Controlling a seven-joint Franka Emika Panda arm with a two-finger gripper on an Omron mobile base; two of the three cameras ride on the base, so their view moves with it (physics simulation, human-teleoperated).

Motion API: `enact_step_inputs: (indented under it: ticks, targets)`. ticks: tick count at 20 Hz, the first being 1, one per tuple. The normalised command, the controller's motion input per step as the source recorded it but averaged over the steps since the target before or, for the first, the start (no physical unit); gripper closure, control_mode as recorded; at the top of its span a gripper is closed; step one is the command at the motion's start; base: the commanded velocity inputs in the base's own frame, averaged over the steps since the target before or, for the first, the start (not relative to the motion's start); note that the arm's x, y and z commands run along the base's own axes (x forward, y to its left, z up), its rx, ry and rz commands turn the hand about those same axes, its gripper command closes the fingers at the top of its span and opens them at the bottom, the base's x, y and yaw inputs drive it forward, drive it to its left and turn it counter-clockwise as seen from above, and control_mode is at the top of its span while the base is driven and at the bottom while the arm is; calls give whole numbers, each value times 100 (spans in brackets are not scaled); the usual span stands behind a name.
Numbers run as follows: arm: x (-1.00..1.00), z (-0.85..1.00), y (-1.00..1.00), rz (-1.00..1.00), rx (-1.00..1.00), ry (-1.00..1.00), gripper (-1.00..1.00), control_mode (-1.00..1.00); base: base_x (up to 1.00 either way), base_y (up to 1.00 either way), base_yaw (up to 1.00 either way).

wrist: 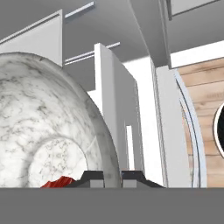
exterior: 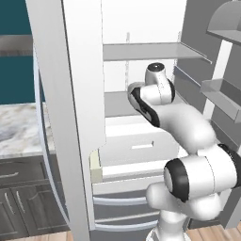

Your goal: Place one of the steaks on the plate and the other in the bowl. Then place the bowl in the fridge.

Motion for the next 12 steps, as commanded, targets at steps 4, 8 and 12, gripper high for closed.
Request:
enact_step_inputs:
  ticks: [4, 8, 12]
  targets:
    - [74, -25, 0, 0, -1, 0, 100, -100, 0, 0, 0]
    - [62, -54, 0, 0, -10, 0, 100, -100, 0, 0, 0]
    - [50, -52, 0, 0, -10, -2, 100, -100, 0, 0, 0]
